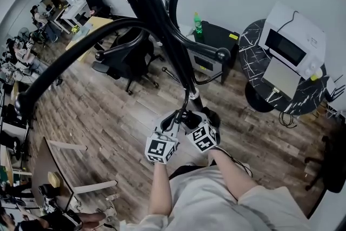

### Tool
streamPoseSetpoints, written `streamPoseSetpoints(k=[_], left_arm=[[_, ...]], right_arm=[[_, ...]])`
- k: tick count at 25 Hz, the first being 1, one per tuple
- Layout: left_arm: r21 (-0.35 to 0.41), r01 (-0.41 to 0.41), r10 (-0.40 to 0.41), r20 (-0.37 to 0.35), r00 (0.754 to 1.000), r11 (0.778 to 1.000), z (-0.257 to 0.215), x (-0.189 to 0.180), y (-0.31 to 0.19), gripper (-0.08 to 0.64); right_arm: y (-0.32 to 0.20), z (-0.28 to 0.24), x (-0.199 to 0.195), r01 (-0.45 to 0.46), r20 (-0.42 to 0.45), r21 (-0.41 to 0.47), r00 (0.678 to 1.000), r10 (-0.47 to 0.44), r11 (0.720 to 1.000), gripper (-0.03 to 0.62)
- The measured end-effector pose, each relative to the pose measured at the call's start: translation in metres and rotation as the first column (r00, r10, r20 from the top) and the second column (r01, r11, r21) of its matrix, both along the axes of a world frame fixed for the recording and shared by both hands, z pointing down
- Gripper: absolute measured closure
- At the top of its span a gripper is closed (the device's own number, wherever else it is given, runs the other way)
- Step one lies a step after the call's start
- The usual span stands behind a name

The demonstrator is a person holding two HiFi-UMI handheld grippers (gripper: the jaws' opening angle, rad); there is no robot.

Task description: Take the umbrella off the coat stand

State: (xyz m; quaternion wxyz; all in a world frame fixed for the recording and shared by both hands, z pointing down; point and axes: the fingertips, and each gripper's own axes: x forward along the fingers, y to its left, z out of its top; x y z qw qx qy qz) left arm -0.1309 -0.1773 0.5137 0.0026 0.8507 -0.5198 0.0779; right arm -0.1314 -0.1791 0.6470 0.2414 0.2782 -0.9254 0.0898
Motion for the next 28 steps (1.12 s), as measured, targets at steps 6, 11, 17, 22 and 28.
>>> streamPoseSetpoints(k=[6,11,17,22,28], left_arm=[[0.009,0.009,-0.009,0.027,1.0,1.0,-0.003,-0.003,0.004,0.538],[0.014,0.021,-0.021,0.037,0.999,1.0,-0.006,-0.007,0.009,0.538],[0.021,0.037,-0.037,0.024,0.999,0.999,-0.012,-0.01,0.016,0.538],[0.035,0.04,-0.039,-0.007,0.999,0.999,-0.023,-0.013,0.027,0.538],[0.047,0.049,-0.048,-0.028,0.998,0.998,-0.029,-0.014,0.037,0.538]], right_arm=[[0.007,-0.007,0.0,0.025,0.0,0.001,1.0,-0.025,1.0,0.362],[0.013,-0.013,-0.003,0.046,-0.001,0.012,0.999,-0.046,0.999,0.362],[0.018,-0.019,-0.006,0.061,0.0,0.024,0.998,-0.061,0.998,0.362],[0.026,-0.027,-0.008,0.077,0.002,0.037,0.997,-0.078,0.996,0.362],[0.035,-0.036,-0.009,0.082,0.022,0.043,0.996,-0.083,0.996,0.362]])
